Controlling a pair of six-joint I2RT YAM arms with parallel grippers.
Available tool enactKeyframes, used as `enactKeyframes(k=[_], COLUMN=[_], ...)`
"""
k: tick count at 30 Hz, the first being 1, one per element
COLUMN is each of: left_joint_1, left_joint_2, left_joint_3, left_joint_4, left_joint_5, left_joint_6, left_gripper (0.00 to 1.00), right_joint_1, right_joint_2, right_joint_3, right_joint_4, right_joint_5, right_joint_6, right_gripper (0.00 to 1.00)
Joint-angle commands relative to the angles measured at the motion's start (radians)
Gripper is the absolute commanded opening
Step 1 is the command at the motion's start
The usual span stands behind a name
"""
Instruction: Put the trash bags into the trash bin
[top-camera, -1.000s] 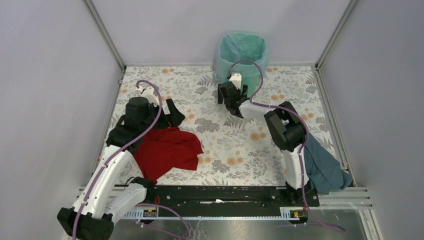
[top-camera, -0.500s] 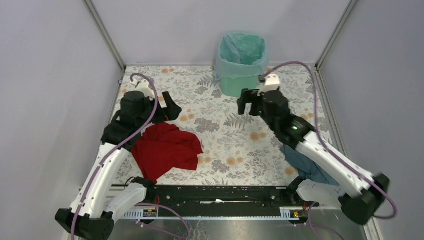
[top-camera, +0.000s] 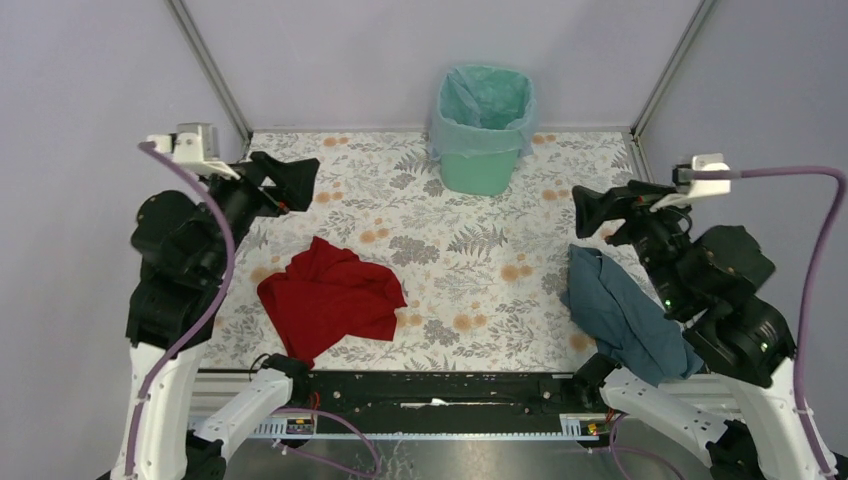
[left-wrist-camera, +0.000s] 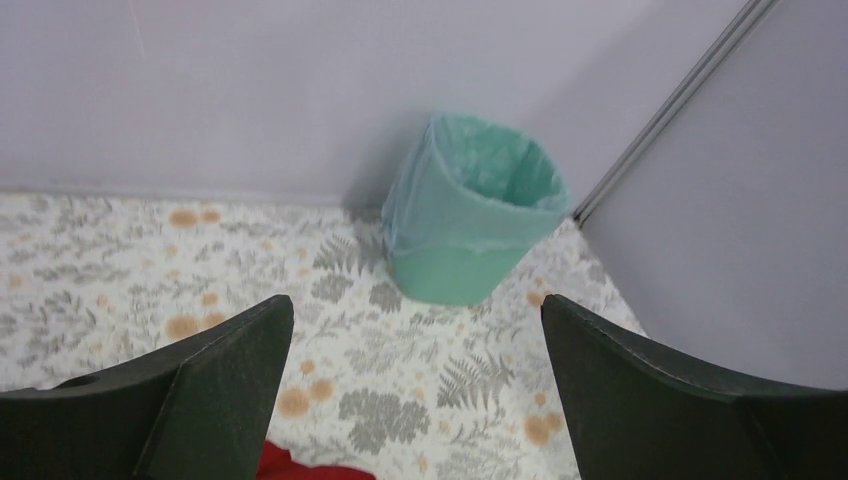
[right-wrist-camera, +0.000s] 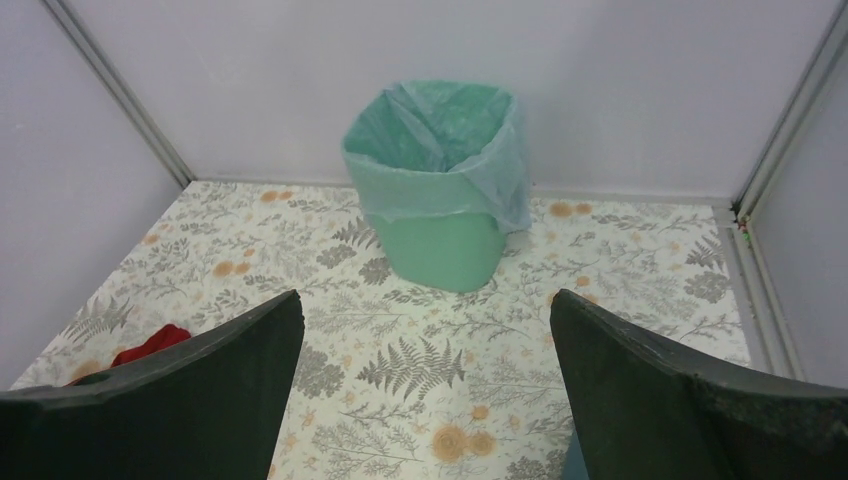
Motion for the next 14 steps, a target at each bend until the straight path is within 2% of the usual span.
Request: enactKeyframes(k=[1, 14], left_joint_1=[-0.001, -0.002], left_joint_2=[-0.029, -0.053], left_joint_3=[0.074, 0.114], left_joint_4=[0.068, 0.057], left_joint_5=[-0.017, -0.047], left_joint_6=[0.028, 0.034], left_gripper=[0.99, 0.99], right_joint_1=[-0.004, -0.004], right_joint_2=[-0.039, -0.07], right_joint_3=[0.018, 0.011], right_joint_4=[-0.029, -0.008], right_joint_5=[0.04, 0.094], right_joint_6=[-0.054, -0.014], right_gripper=[1.0, 1.0])
